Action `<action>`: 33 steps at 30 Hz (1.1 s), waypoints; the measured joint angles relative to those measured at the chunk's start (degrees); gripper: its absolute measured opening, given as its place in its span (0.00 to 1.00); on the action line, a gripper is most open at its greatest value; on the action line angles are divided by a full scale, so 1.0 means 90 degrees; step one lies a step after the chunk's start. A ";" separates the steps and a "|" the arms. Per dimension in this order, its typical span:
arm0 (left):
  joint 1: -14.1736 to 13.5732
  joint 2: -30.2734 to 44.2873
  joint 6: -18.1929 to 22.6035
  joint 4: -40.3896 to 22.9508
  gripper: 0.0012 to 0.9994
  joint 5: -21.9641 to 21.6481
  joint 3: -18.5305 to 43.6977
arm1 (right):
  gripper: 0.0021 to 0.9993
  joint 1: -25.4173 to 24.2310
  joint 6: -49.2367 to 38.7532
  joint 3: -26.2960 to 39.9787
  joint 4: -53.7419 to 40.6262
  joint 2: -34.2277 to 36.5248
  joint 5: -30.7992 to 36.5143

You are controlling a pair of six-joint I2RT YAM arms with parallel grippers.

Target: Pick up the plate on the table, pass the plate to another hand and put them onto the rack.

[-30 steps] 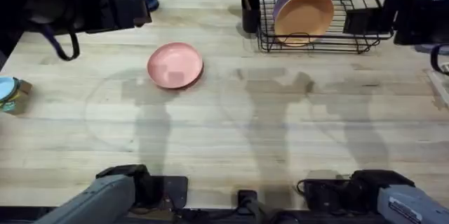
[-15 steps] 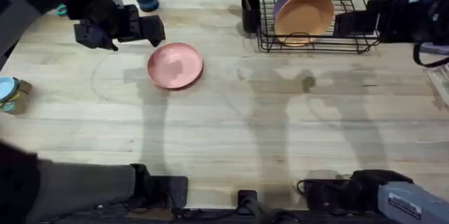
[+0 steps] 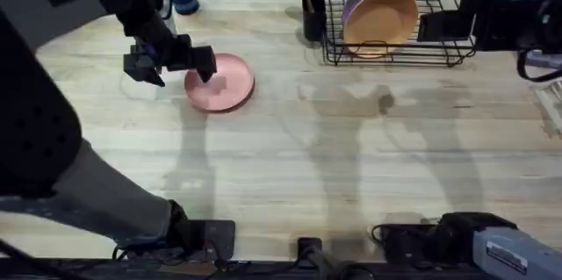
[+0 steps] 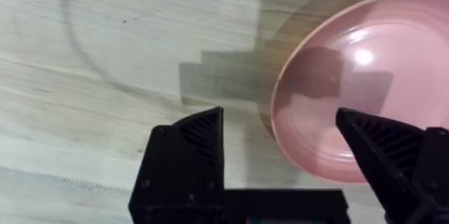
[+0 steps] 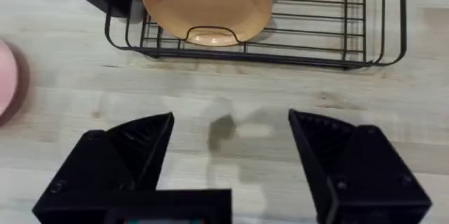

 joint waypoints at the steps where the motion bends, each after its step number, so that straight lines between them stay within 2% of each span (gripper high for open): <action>1: 0.0000 0.0060 0.0000 0.0022 0.98 0.0000 0.0000 | 1.00 0.0000 0.0000 0.0000 0.0001 0.0000 0.0000; 13: 0.0000 0.0499 0.0000 0.0126 0.93 0.0000 0.0000 | 1.00 0.0000 0.0000 0.0000 0.0001 0.0000 0.0000; 24: 0.0000 0.0542 0.0005 0.0201 0.91 0.0054 0.0002 | 1.00 0.0000 0.0000 0.0000 -0.0001 0.0000 0.0000; 27: 0.0000 0.0559 0.0001 0.0230 0.83 0.0159 0.0002 | 1.00 0.0000 0.0000 0.0000 -0.0001 0.0000 0.0000; 30: -0.0002 0.0609 -0.0003 0.0269 0.68 0.0319 0.0024 | 1.00 0.0000 0.0000 0.0000 -0.0001 0.0000 0.0000; 31: -0.0012 0.0637 0.0002 0.0262 0.57 0.0450 0.0049 | 1.00 0.0000 0.0000 0.0000 0.0001 0.0000 0.0000; 33: -0.0012 0.0642 -0.0002 0.0255 0.53 0.0515 0.0049 | 1.00 0.0000 0.0000 0.0000 0.0000 0.0000 0.0000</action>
